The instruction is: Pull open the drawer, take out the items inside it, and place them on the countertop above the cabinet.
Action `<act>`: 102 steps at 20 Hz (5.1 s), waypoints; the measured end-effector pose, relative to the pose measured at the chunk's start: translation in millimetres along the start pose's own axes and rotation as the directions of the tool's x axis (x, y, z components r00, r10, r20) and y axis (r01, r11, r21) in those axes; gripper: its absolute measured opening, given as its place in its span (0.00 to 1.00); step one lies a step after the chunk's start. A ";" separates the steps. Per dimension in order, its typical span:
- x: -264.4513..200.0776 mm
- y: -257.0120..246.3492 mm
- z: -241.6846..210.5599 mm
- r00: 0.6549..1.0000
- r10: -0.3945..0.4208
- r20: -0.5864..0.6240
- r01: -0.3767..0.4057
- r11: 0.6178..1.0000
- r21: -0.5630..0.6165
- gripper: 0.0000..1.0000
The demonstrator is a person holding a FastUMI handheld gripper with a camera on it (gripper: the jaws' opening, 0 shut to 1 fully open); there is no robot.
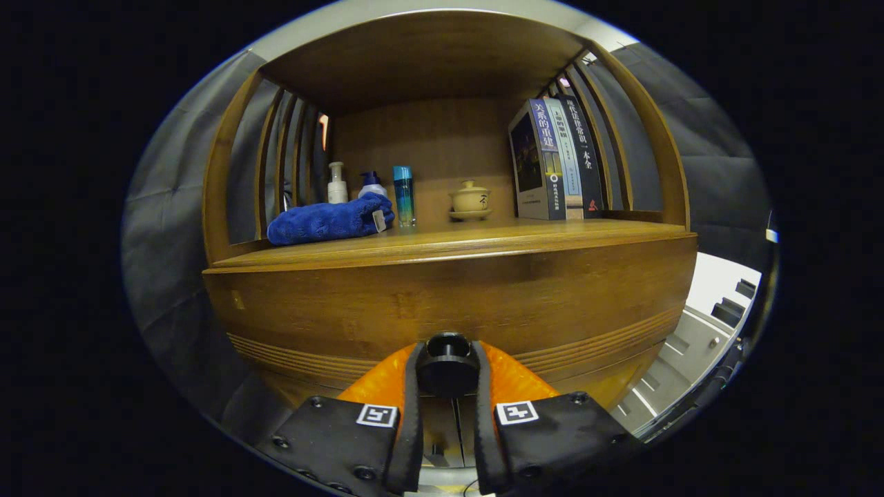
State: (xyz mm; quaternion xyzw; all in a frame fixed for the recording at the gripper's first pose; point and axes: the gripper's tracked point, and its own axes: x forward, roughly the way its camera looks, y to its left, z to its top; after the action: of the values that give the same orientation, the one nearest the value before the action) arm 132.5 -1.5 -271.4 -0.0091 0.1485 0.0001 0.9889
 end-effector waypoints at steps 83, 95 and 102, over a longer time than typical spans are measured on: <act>-32.4 -40.9 105.7 0.787 0.319 -0.528 -0.322 0.943 0.089 0.45; 121.8 -74.4 138.3 0.871 0.105 -0.480 -0.081 0.994 0.069 0.45; 145.7 -84.1 123.7 0.874 0.050 -0.483 -0.037 0.999 0.037 0.51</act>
State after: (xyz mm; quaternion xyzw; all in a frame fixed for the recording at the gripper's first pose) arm 308.3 -83.7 -194.5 0.0075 0.3910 0.0182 0.9202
